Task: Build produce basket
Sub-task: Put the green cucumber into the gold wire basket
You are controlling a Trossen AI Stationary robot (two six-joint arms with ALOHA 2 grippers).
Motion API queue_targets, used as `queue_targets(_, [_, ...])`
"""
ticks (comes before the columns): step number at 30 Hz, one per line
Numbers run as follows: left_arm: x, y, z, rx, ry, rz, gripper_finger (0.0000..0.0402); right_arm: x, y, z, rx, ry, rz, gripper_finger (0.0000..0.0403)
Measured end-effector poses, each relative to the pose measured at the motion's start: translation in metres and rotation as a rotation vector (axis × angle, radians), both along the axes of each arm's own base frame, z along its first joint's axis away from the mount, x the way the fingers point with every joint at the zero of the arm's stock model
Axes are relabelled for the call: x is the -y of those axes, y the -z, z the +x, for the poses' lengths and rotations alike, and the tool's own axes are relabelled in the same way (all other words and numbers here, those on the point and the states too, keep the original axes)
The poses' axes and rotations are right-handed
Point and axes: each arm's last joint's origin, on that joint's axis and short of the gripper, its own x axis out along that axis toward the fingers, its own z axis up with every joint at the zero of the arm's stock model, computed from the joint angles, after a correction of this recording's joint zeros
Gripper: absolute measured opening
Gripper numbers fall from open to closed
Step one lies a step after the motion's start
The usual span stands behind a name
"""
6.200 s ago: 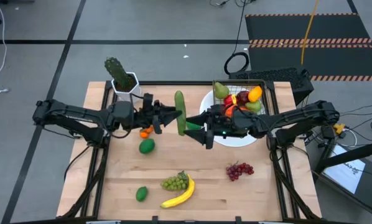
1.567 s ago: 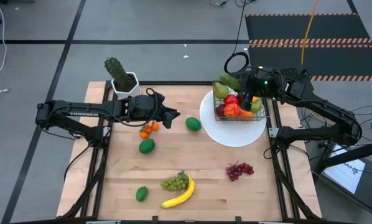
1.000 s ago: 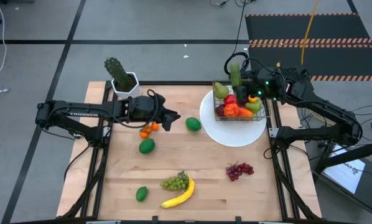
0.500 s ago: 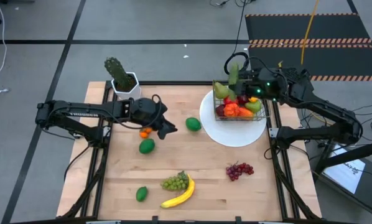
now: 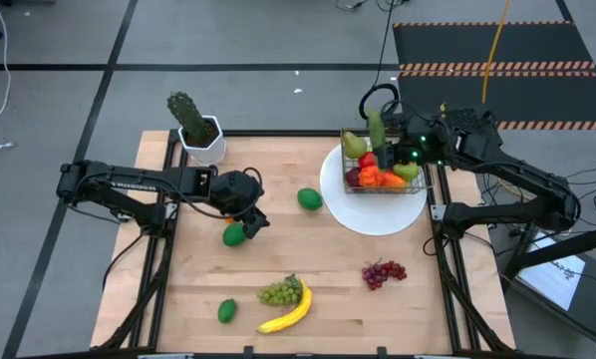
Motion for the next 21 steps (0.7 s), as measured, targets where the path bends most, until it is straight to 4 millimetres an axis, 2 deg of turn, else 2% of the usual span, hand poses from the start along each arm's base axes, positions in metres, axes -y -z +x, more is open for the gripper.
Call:
queue_targets(8, [-0.01, 0.0, 0.0, -0.006, -0.048, 0.001, 0.0147, 0.017, 0.026, -0.007, -0.4, -0.18, -0.068, 0.0141])
queue_targets(15, [-0.02, 0.0, -0.001, -0.008, -0.115, 0.024, 0.0147, 0.033, 0.041, -0.002, -0.576, -0.307, -0.099, 0.0141])
queue_targets(21, [-0.03, 0.0, -0.002, -0.008, -0.162, 0.026, 0.0147, 0.048, 0.053, 0.002, -0.686, -0.316, -0.099, 0.0141])
